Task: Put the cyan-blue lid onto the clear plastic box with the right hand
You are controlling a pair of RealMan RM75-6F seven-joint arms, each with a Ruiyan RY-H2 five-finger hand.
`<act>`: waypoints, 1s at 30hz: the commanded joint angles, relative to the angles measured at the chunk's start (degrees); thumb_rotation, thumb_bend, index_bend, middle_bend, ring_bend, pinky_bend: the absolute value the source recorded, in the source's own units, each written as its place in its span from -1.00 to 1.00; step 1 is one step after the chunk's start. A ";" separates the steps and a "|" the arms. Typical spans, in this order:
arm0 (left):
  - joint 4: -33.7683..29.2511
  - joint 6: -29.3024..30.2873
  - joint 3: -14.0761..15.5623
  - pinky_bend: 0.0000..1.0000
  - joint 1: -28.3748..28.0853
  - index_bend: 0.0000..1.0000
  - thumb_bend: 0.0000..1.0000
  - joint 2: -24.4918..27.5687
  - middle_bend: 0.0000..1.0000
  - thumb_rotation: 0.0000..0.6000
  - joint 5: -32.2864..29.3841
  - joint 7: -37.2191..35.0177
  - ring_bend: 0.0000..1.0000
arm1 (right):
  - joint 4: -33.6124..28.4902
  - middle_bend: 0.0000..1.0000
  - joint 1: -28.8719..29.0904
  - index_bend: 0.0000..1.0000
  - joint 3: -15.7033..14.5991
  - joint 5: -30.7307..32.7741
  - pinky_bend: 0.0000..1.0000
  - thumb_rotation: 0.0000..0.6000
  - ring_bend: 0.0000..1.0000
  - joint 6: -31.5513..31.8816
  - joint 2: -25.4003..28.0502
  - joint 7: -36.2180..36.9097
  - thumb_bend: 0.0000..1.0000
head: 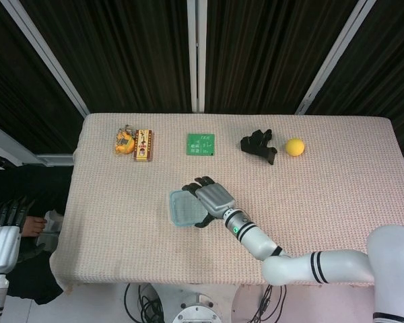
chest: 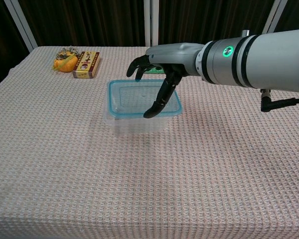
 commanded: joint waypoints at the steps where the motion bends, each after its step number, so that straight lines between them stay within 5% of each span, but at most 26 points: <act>1: 0.48 -0.28 0.02 -1.00 -0.09 -0.82 -0.90 -0.19 -0.96 1.00 -0.09 -0.48 -1.00 | 1.28 -0.38 1.89 -0.69 -0.42 2.52 -1.00 1.00 -1.00 2.34 -2.10 -2.17 -0.77; 30: 3.31 -0.42 0.19 -1.00 -0.15 -0.82 -0.90 -1.33 -0.96 1.00 0.23 -3.40 -1.00 | 6.47 -0.38 5.15 -0.69 -0.69 8.40 -1.00 1.00 -1.00 4.69 -6.94 -4.95 -0.77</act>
